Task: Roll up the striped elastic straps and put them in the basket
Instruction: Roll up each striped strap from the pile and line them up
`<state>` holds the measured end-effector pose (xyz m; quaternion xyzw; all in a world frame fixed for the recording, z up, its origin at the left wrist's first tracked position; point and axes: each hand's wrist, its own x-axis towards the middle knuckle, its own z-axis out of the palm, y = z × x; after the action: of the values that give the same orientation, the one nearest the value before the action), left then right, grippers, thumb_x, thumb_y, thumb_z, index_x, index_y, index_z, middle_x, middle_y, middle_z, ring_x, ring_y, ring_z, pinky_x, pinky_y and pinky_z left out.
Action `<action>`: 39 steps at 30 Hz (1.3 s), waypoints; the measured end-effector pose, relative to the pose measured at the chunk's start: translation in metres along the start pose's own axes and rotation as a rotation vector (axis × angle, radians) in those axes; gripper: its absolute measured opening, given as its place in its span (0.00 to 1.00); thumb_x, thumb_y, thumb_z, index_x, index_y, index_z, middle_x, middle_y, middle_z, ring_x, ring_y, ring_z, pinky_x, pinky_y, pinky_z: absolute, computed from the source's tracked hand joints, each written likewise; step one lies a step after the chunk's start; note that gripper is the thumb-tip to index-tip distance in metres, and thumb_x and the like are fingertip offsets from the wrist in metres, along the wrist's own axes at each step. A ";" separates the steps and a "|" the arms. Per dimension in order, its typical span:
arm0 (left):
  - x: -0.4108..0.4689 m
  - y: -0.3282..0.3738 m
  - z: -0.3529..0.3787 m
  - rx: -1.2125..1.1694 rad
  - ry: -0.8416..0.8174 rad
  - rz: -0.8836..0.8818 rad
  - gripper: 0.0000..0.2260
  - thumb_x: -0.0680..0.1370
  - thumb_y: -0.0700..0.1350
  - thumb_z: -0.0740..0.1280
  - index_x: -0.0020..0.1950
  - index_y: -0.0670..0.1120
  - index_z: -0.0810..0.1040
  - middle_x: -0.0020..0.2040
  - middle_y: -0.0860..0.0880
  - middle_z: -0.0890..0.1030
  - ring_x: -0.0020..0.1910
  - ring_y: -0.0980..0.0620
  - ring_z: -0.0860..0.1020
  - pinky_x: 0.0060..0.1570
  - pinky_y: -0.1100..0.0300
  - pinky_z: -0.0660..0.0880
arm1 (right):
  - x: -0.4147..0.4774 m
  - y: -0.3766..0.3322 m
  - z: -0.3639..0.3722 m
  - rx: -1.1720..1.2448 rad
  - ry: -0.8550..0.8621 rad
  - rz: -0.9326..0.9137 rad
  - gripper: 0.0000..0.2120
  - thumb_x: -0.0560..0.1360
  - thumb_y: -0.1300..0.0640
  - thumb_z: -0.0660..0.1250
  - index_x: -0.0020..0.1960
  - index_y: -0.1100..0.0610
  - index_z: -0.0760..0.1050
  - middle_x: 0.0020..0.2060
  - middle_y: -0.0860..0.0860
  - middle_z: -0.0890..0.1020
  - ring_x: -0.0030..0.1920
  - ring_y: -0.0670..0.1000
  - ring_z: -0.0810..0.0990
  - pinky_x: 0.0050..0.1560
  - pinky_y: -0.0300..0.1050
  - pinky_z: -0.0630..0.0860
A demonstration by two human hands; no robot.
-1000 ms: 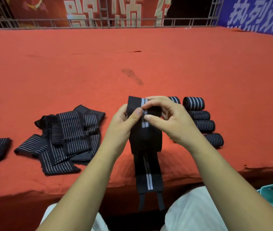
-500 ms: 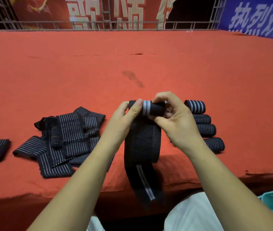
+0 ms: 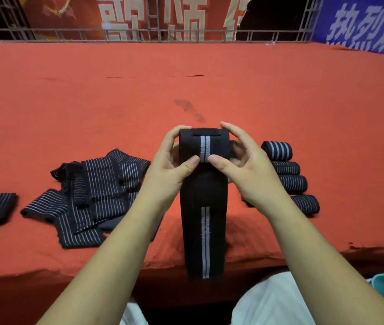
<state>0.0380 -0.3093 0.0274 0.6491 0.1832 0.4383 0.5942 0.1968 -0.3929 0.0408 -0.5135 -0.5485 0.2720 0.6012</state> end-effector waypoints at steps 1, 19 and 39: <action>0.000 0.000 0.000 0.047 -0.013 0.003 0.23 0.78 0.36 0.67 0.70 0.53 0.69 0.57 0.48 0.81 0.57 0.49 0.79 0.59 0.48 0.78 | 0.000 -0.001 -0.001 -0.001 0.017 -0.025 0.27 0.75 0.60 0.73 0.71 0.45 0.70 0.61 0.52 0.81 0.54 0.60 0.83 0.59 0.59 0.80; -0.002 -0.001 0.003 -0.117 -0.001 -0.132 0.28 0.75 0.40 0.66 0.75 0.44 0.65 0.63 0.47 0.81 0.62 0.50 0.79 0.66 0.54 0.74 | -0.003 0.004 0.014 -0.015 0.104 0.134 0.23 0.77 0.39 0.65 0.67 0.48 0.68 0.56 0.48 0.83 0.54 0.43 0.81 0.61 0.50 0.77; -0.008 0.006 0.005 -0.201 -0.042 -0.158 0.11 0.80 0.54 0.65 0.61 0.54 0.74 0.53 0.49 0.82 0.48 0.51 0.79 0.49 0.57 0.77 | -0.010 0.007 0.005 0.137 -0.048 0.008 0.21 0.73 0.68 0.68 0.57 0.46 0.68 0.58 0.59 0.77 0.51 0.52 0.78 0.53 0.51 0.77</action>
<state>0.0359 -0.3204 0.0305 0.5788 0.1761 0.3927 0.6927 0.1910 -0.3974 0.0297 -0.4667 -0.5410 0.3235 0.6204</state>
